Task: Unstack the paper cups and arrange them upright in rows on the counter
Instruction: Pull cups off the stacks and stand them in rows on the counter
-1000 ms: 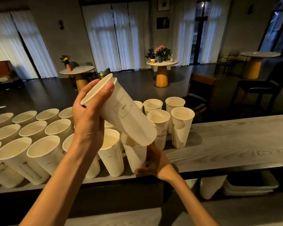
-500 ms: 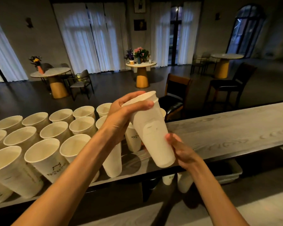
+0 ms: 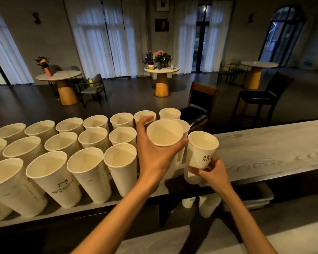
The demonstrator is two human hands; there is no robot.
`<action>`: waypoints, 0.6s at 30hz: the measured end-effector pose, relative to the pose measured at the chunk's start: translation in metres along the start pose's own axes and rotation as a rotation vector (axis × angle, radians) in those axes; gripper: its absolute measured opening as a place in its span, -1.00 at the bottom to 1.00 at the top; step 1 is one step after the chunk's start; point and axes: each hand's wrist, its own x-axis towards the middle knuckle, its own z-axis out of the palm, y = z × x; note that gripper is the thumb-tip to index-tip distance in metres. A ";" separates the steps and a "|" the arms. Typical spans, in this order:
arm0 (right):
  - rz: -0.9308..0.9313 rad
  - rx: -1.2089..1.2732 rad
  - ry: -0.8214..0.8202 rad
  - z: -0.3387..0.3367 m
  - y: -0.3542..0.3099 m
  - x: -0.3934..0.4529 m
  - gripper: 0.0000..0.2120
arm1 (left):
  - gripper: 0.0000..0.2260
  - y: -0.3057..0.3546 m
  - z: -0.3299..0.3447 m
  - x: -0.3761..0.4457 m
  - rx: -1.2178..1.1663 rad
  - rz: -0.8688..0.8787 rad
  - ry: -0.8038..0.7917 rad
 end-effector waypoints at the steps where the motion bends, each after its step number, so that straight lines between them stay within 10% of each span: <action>1: -0.008 0.001 -0.010 0.000 0.000 0.000 -0.20 | -0.17 -0.011 0.003 -0.004 0.003 -0.034 0.007; 18: -0.062 -0.091 -0.004 0.018 0.012 -0.001 -0.22 | -0.18 -0.063 0.009 -0.025 0.039 -0.160 0.056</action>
